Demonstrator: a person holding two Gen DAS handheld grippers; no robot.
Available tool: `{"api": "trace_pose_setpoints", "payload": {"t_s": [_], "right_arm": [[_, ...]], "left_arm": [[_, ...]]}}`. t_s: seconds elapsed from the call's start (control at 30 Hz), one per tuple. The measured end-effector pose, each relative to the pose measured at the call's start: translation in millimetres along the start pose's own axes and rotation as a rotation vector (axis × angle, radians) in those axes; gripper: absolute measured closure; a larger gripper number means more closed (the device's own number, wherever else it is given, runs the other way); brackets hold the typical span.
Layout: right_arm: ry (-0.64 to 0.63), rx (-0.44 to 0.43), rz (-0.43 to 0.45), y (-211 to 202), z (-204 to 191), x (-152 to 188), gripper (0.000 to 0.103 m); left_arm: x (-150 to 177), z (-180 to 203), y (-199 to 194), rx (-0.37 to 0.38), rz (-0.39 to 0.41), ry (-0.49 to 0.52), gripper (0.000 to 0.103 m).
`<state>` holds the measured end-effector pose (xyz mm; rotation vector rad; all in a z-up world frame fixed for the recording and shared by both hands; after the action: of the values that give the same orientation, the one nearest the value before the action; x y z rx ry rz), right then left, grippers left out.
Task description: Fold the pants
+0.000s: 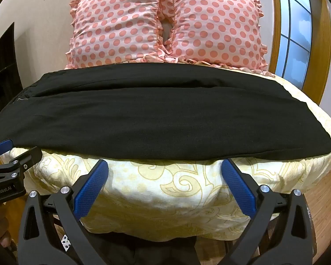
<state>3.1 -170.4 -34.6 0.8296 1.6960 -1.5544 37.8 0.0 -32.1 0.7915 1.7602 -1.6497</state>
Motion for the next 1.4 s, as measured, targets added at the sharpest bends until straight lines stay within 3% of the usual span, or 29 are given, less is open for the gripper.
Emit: {"api": "trace_pose_setpoints", "payload": {"t_s": [1.4], "right_arm": [[0.0, 0.0, 0.005, -0.5, -0.3, 0.0, 0.001]], "left_arm": [[-1.3, -0.6, -0.8, 0.0, -0.01, 0.001, 0.002]]}}
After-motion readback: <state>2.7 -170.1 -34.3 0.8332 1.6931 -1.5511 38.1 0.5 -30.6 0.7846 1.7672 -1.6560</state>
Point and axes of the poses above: each gripper's, at about its wrist camera, not at the fingertips, and y roughly the way its jaws point, z to its right, x to its underside, the point moved 5 cm from there along y, roughly the way its jaws point, and after that the axes turned 3 degrees about -x, right-handed, at the moved point
